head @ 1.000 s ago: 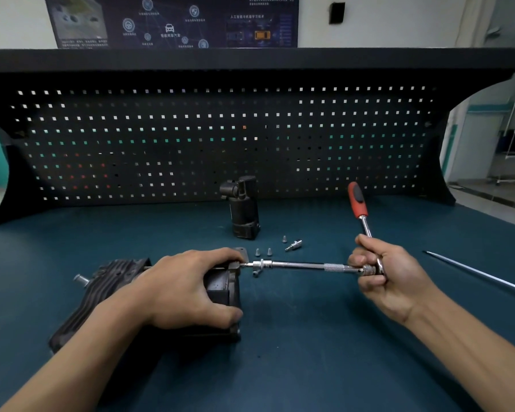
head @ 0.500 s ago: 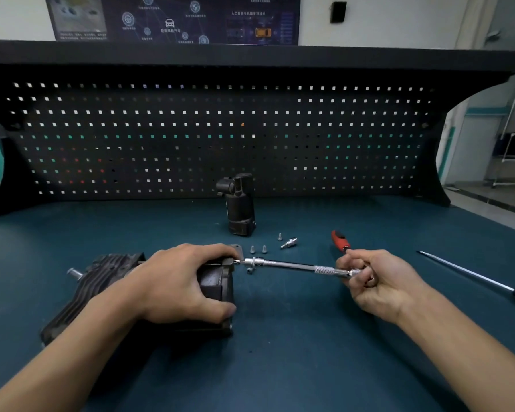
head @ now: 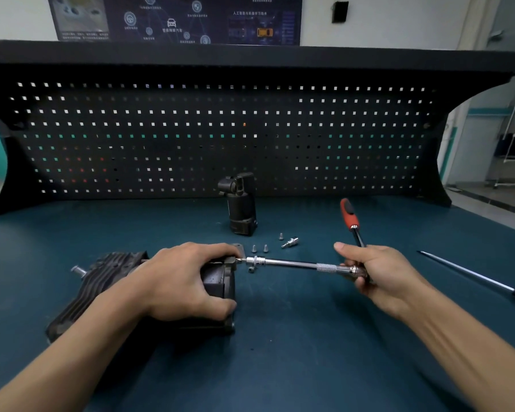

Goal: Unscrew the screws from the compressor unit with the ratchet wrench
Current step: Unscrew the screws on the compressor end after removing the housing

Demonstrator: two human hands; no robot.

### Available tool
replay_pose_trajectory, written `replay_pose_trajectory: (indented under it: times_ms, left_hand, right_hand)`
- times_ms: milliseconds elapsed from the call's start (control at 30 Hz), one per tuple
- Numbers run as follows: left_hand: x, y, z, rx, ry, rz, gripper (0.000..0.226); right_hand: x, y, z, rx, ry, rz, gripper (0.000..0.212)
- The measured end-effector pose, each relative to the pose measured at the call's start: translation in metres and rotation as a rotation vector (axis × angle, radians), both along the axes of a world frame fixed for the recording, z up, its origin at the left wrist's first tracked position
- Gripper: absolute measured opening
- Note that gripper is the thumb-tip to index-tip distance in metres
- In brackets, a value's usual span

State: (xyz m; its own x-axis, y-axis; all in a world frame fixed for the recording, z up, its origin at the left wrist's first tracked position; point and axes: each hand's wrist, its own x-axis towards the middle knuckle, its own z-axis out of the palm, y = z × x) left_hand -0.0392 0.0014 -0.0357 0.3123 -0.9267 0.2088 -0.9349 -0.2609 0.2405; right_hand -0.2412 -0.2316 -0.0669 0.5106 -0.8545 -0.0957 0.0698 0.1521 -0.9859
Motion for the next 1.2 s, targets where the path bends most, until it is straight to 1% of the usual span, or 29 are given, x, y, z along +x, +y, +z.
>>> replay_pose_trajectory:
  times_ms: [200,333,433,567,700,800,933,1000,1100,1200]
  left_hand:
    - [0.000,-0.002,-0.002,-0.005,-0.018,-0.003,0.072]
    - [0.000,-0.001,-0.002,-0.014,-0.025,-0.014,0.065]
    - [0.001,-0.001,-0.002,-0.008,-0.046,-0.020,0.060]
    - [0.001,-0.002,-0.002,-0.011,-0.062,-0.029,0.057]
    - [0.001,-0.002,-0.001,0.001,-0.067,-0.030,0.053]
    - [-0.001,-0.002,0.000,0.005,-0.061,-0.030,0.052]
    - [-0.002,-0.003,0.000,0.006,-0.062,-0.014,0.061]
    - [-0.002,-0.004,0.000,0.000,-0.064,-0.014,0.063]
    - [-0.002,-0.005,0.001,-0.002,-0.058,-0.016,0.063]
    - [-0.001,-0.006,0.001,0.004,-0.047,-0.008,0.063]
  right_hand:
    - [0.000,-0.004,-0.008,-0.181,0.008,-0.010,0.037]
    - [0.001,-0.005,-0.009,-0.404,0.001,-0.070,0.038]
    - [0.004,-0.003,-0.007,-0.592,-0.080,-0.112,0.037]
    - [0.009,-0.002,-0.007,-0.664,-0.276,-0.162,0.038]
    - [0.009,-0.003,-0.010,-0.801,-0.332,-0.210,0.042]
    - [0.008,-0.003,-0.011,-0.871,-0.284,-0.236,0.036]
    - [0.001,-0.004,-0.003,-0.806,-0.052,-0.151,0.048]
    - [-0.002,-0.005,0.003,-0.730,0.005,-0.072,0.045]
    - [-0.002,-0.010,0.014,-0.507,0.094,0.024,0.038]
    - [-0.001,-0.014,0.016,-0.223,0.189,0.106,0.044]
